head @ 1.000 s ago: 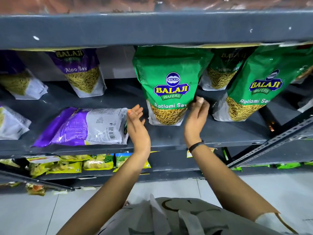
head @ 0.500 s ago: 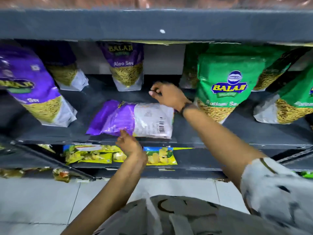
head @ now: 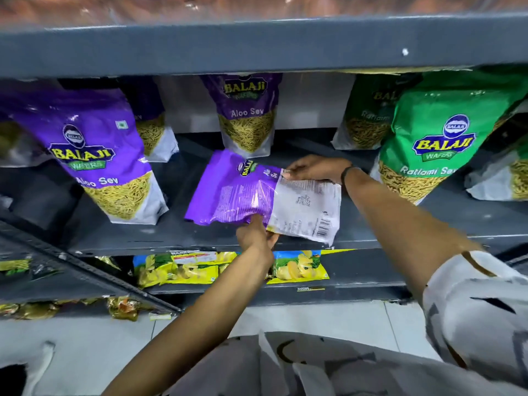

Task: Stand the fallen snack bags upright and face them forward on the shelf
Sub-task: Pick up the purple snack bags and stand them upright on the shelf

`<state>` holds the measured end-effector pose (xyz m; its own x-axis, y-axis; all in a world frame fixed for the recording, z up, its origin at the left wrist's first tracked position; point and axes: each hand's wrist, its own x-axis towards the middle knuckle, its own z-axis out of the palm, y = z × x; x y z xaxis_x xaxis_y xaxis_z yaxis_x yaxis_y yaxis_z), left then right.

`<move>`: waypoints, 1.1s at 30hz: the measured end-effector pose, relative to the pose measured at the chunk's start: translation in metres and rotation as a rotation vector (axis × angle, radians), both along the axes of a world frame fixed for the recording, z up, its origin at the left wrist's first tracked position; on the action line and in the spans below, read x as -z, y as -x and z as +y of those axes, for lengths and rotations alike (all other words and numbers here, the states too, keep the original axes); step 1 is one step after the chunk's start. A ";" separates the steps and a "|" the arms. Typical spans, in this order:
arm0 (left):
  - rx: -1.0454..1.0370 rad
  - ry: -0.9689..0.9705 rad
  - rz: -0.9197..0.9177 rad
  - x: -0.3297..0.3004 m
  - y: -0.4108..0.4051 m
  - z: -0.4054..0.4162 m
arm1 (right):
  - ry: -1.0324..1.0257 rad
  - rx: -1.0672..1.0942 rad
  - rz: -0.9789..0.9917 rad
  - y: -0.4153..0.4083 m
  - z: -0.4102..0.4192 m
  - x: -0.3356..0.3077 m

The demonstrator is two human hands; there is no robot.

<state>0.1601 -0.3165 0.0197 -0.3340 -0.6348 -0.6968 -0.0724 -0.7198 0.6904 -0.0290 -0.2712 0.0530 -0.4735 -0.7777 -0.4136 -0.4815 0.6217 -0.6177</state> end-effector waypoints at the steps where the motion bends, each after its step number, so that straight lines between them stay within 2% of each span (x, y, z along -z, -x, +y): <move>1: 0.003 0.063 0.018 -0.001 -0.001 -0.004 | 0.074 0.045 -0.026 -0.003 0.004 0.000; 4: 0.029 0.334 0.072 -0.007 -0.003 -0.021 | 0.332 0.192 -0.141 -0.018 0.017 -0.005; 7: 0.084 0.873 -0.010 -0.016 -0.003 -0.043 | 0.559 0.293 -0.420 -0.029 0.029 -0.011; 8: 0.096 1.044 -0.049 -0.021 -0.002 -0.050 | 0.613 0.311 -0.447 -0.033 0.030 -0.011; 10: 0.125 1.270 -0.073 -0.030 0.003 -0.065 | 0.695 0.363 -0.381 -0.042 0.028 -0.009; 12: 0.145 1.355 -0.041 -0.035 0.008 -0.080 | 0.762 0.441 -0.297 -0.052 0.023 -0.003; 16: 0.191 1.340 0.098 -0.025 0.012 -0.100 | 0.824 0.577 -0.215 -0.062 0.020 0.009; 21: 0.261 1.074 0.189 0.000 0.015 -0.117 | 0.849 0.640 -0.157 -0.072 0.015 0.016; 23: 0.304 1.030 0.190 0.000 0.014 -0.119 | 0.858 0.665 -0.177 -0.077 0.017 0.016; 27: 0.355 0.755 0.238 -0.005 0.011 -0.119 | 0.990 1.050 -0.180 -0.117 0.020 0.028; 29: 0.430 0.616 0.271 -0.005 0.015 -0.120 | 0.994 1.148 -0.244 -0.147 0.017 0.038; 33: 0.537 0.511 0.321 -0.003 0.017 -0.117 | 0.876 1.024 -0.487 -0.183 0.009 0.046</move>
